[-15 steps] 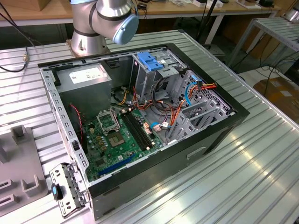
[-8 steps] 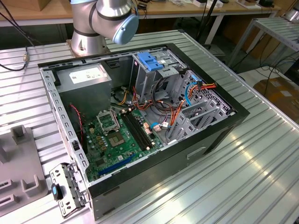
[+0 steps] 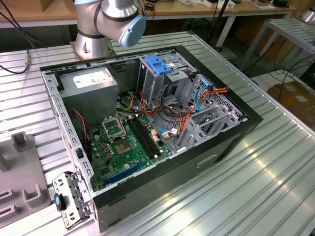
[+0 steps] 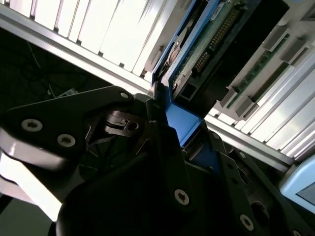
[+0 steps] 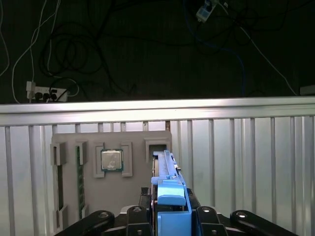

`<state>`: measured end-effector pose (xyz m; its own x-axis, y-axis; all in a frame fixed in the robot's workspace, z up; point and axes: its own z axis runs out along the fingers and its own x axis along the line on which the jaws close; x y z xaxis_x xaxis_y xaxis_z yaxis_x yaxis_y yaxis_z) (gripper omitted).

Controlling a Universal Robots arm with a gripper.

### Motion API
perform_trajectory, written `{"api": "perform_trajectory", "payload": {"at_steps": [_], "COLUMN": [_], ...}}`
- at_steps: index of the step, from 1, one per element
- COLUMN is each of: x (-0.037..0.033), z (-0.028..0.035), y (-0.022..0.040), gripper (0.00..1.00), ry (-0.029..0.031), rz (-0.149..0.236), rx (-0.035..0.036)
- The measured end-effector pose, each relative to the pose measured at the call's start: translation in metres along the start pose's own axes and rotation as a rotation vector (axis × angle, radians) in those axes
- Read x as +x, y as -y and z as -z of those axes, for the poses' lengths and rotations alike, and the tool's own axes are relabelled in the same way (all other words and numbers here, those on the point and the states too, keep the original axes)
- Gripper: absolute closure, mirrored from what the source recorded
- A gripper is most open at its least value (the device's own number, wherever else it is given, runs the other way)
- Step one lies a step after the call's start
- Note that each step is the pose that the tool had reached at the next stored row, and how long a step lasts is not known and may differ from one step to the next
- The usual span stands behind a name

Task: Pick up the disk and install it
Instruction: 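Pick up the disk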

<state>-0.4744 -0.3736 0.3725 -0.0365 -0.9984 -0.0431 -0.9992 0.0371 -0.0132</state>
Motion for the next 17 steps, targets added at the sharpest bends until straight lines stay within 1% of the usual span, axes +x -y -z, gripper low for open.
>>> {"api": "perform_trajectory", "payload": {"at_steps": [2,9,12,14,17], "x": [-0.0001,-0.0005,-0.0007,-0.0009,-0.001], "z": [0.0031,0.0108,0.0152,0.0197,0.023], "y": [0.0,0.0001,0.0002,0.0003,0.0002], "gripper": [0.63,0.63,0.63,0.63,0.63], "ry": [0.0001,0.0004,0.0004,0.0004,0.0006], "rz": [0.0,0.0,0.0,0.0,0.0], "rx": [0.0002,0.0002,0.0001,0.0001,0.0002]}}
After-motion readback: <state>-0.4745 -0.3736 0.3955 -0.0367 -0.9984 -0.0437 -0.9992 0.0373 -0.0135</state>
